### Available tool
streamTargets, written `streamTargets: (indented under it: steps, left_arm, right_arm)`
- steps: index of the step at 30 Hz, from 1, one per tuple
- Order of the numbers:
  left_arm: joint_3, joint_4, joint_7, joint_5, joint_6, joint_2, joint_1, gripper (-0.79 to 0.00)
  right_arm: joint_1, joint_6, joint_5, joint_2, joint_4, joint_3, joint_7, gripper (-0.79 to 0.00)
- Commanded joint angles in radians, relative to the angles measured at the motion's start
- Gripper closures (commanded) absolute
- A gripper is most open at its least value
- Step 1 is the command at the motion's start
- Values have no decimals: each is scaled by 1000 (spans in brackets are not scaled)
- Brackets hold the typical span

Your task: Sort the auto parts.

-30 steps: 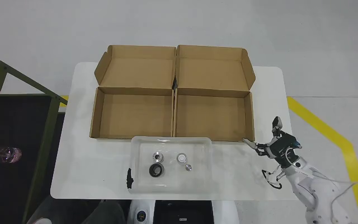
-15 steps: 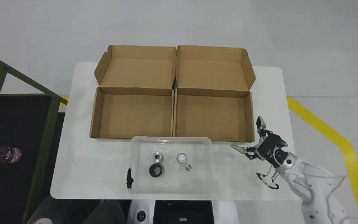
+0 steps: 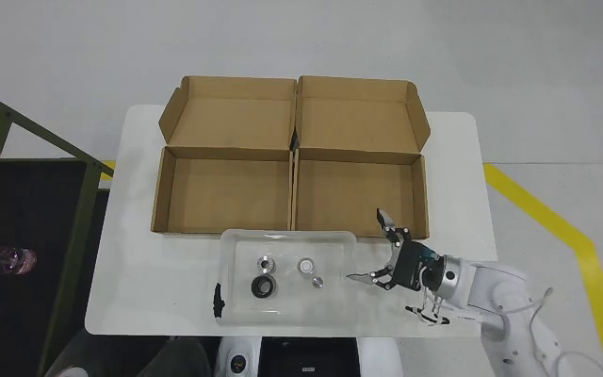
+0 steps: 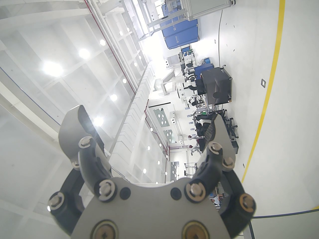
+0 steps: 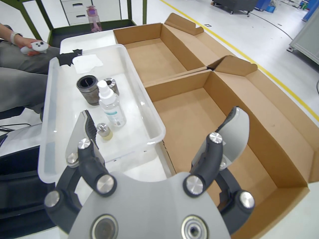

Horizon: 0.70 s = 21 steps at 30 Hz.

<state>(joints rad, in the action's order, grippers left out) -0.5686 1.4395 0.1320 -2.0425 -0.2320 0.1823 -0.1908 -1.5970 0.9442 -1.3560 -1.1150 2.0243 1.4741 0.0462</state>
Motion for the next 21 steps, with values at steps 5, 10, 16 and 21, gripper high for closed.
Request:
streamTargets:
  steps: [5,10,16,21]
  left_arm:
    - [0,0,0,0,0,0,0,-785]
    - [0,0,0,0,0,0,0,-785]
    - [0,0,0,0,0,0,0,-785]
    - [0,0,0,0,0,0,0,-785]
  right_arm:
    - [41,28,17,0,15,-90,71,-785]
    - [71,37,7,1,17,-154,132,-785]
    - [113,21,-19,0,6,-220,178,-785]
    - [145,3,-43,-3,-14,-281,202,-785]
